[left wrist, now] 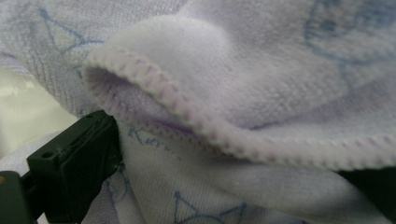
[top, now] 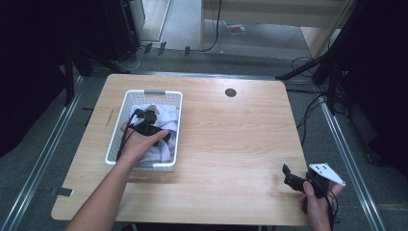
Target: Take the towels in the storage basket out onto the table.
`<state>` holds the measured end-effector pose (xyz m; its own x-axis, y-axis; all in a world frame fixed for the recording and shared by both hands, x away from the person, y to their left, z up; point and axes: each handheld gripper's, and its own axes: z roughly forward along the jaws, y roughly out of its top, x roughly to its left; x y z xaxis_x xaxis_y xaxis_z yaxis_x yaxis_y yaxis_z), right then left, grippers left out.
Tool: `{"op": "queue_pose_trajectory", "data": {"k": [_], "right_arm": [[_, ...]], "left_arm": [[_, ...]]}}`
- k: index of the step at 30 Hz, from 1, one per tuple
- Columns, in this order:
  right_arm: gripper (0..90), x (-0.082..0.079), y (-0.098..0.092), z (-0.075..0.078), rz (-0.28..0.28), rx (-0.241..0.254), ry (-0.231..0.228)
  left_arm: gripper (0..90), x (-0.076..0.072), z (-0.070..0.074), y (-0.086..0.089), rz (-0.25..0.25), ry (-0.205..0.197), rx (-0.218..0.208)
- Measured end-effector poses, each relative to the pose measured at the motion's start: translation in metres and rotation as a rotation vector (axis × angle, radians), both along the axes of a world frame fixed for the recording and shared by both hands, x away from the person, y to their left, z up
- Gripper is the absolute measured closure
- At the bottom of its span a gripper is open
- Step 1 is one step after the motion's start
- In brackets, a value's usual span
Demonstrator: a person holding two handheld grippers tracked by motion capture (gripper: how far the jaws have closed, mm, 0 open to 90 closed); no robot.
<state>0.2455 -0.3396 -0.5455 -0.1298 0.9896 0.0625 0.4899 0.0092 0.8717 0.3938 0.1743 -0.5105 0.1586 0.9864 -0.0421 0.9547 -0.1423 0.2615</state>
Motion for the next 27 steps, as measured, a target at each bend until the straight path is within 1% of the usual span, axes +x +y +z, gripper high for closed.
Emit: {"op": "queue_pose_trajectory", "data": {"k": [3, 4, 6, 11, 13, 16, 20, 22, 24, 25, 27], "right_arm": [[0.0, 0.0, 0.0, -0.0001, 0.003, -0.001, 0.002], [0.0, 0.0001, 0.0, -0.0001, 0.004, -0.003, 0.001], [0.0, 0.0001, 0.0001, -0.0001, 0.003, -0.002, 0.002], [0.0, 0.0004, 0.0003, -0.0002, 0.003, -0.002, 0.004], [0.0, 0.0005, 0.0002, -0.0002, 0.005, -0.003, 0.004], [0.0, 0.0005, 0.0003, -0.0002, 0.004, -0.002, 0.007], [0.0, 0.001, 0.0007, -0.0003, -0.004, -0.007, 0.009], [0.0, 0.0011, 0.0008, -0.0003, -0.004, -0.009, 0.009], [0.0, 0.0011, 0.0008, -0.0003, -0.005, -0.011, 0.009], [0.0, 0.0011, 0.0008, -0.0003, -0.005, -0.01, 0.009], [0.0, 0.0012, 0.0008, -0.0003, -0.005, -0.01, 0.01]], "left_arm": [[0.0, 0.0016, -0.0022, -0.0026, -0.001, 0.007, 0.022], [0.0, 0.0019, -0.003, -0.0033, -0.002, 0.003, 0.031], [0.0, 0.0022, -0.0041, -0.0048, 0.007, -0.001, 0.036], [0.0, 0.0021, -0.0052, -0.0034, -0.006, -0.001, 0.03], [0.0, 0.0017, -0.0057, -0.0042, -0.007, -0.005, 0.033], [0.0, 0.0007, -0.0065, -0.0047, -0.009, -0.02, 0.036], [0.0, -0.0001, -0.0062, -0.0031, -0.012, -0.022, 0.032], [2.1, -0.0003, -0.0057, -0.0016, -0.004, -0.026, 0.026], [5.0, -0.0003, -0.0043, -0.0009, -0.005, -0.022, 0.034], [8.0, -0.0004, -0.0028, 0.0005, -0.004, -0.026, 0.032], [21.1, -0.0019, 0.0013, 0.0044, -0.005, -0.044, 0.029]]}}
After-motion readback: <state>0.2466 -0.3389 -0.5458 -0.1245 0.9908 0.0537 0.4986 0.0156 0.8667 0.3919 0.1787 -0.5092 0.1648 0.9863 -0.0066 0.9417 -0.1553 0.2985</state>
